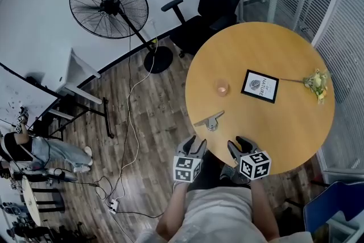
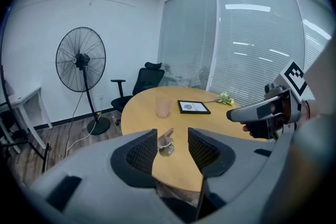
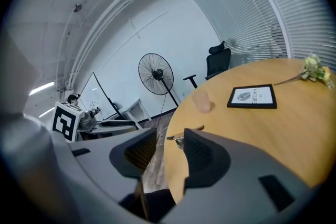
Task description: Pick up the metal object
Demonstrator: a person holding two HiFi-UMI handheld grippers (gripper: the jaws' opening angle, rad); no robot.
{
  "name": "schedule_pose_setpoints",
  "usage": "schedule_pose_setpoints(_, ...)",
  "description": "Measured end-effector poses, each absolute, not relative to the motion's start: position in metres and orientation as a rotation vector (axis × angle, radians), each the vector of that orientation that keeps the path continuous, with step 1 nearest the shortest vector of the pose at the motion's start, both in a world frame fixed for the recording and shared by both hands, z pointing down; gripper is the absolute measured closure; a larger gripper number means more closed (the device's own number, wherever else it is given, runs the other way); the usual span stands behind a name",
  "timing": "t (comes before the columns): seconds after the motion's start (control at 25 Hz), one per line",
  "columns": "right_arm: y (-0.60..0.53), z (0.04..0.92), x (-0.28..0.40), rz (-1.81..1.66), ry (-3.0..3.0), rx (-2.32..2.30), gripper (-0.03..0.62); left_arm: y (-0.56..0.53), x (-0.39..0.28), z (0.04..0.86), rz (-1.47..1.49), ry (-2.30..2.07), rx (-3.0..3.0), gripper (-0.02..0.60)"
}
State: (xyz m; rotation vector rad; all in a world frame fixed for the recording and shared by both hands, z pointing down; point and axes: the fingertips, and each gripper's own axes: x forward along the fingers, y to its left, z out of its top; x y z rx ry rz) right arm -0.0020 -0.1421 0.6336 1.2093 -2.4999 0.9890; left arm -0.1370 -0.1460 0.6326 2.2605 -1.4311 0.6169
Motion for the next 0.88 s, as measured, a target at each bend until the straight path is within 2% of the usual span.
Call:
schedule_pose_setpoints(0.48, -0.137, 0.63, 0.043, 0.944, -2.464, 1.37, 0.436, -0.167, -0.111, 0.662, 0.694, -1.328, 2.326, 0.405)
schedule_pose_setpoints(0.88, -0.132, 0.628, 0.037, 0.917, -2.461, 1.355, 0.436, -0.179, -0.098, 0.703, 0.987, -1.184, 2.438, 0.405)
